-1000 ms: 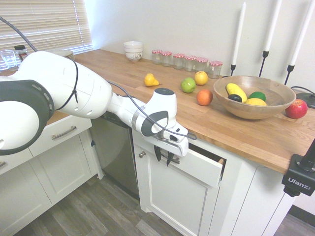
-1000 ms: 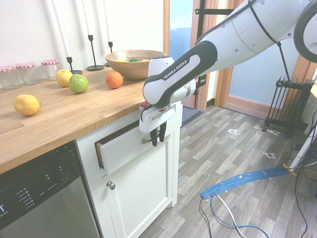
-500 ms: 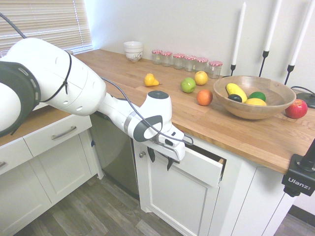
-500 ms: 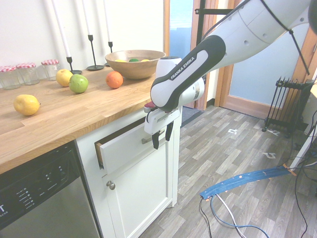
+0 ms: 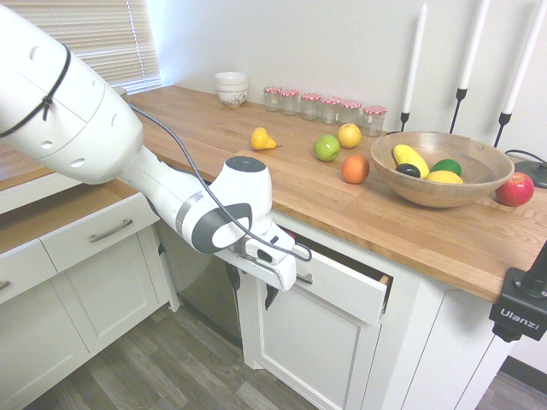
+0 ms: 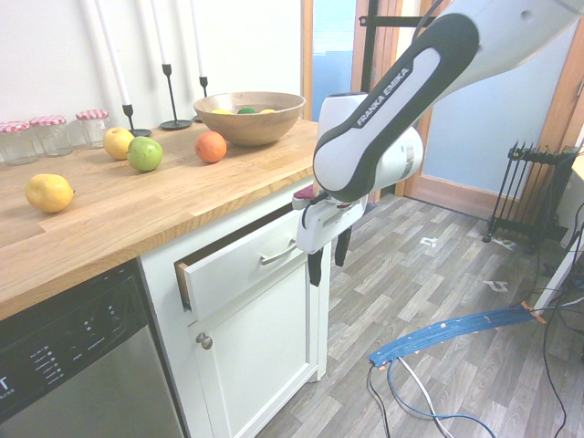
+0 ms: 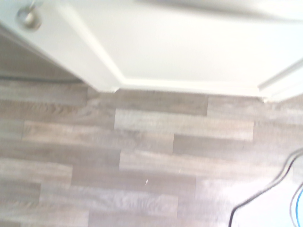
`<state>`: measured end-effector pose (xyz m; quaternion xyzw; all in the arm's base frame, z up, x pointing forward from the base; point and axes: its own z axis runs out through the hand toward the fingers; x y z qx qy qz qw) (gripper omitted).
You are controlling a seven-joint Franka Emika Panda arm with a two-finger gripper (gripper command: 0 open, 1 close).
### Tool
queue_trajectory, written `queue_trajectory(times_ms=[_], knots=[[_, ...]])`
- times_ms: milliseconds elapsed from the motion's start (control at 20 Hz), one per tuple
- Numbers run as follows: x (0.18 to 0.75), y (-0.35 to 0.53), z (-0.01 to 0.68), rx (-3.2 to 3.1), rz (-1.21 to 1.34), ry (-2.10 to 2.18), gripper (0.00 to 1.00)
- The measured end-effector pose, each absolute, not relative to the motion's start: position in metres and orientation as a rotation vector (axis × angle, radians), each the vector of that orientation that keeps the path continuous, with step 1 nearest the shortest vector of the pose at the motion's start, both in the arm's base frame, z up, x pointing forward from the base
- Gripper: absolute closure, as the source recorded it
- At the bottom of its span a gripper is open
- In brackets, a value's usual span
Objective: Close the drawer
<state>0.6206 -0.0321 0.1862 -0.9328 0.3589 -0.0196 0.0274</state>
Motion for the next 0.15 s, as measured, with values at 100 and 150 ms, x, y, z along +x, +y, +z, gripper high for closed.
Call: queue_trajectory(times_ms=[100, 150], knots=[[0.602, -0.03, 0.192, -2.881, -0.053, 1.108, 0.0], [0.594, -0.029, 0.194, -2.881, -0.047, 1.108, 0.0]])
